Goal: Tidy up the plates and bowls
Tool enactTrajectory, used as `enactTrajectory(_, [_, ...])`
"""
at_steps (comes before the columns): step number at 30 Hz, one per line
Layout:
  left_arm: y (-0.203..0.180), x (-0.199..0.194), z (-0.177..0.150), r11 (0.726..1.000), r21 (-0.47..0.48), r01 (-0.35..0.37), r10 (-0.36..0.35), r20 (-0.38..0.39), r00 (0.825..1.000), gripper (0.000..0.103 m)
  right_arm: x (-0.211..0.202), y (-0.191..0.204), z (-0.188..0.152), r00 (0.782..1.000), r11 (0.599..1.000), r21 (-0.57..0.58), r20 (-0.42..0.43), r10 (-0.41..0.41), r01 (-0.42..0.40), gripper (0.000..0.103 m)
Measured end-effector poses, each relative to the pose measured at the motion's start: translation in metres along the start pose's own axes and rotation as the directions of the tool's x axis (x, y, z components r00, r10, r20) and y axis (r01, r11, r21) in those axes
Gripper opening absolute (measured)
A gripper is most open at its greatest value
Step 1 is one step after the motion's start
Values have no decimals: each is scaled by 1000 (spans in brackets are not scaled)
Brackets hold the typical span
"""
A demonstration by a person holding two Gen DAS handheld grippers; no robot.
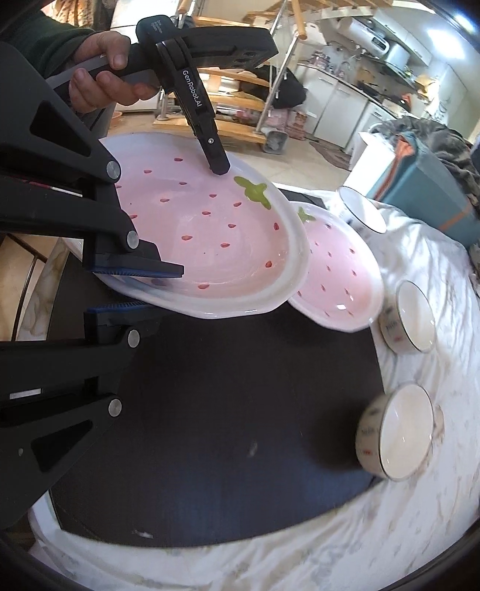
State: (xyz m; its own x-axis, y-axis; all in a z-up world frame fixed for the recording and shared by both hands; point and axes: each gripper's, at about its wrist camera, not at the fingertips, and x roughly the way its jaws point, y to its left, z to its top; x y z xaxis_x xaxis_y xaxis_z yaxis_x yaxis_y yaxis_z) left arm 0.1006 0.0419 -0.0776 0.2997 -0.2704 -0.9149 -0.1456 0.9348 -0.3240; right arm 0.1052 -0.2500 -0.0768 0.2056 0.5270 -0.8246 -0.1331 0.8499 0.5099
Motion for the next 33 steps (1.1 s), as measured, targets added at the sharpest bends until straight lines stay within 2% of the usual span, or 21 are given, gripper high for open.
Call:
enactTrajectory(9, [37,7,-10,998,-48,-45,44,-17,999,21,32,24,-6,997,999,-44,-74,-1,-2,14])
enactTrajectory(18, [46,16,-16,995,-25,-100,99,-35,994,21,53,27,-5,991,999,-40,-135,-11,5,14])
enactTrajectory(24, [49,21,-17,992,-20,-125,124,-43,991,21,72,18,-2,982,1000,17,-185,28,-25,14])
enactTrajectory(28, [50,32,-23,990,-15,-143,142,-82,986,22,80,15,-5,979,1000,27,-203,13,-8,14])
enactTrajectory(33, [50,33,-22,989,-16,-150,148,-78,986,22,83,15,-6,980,1000,20,-200,1,3,14])
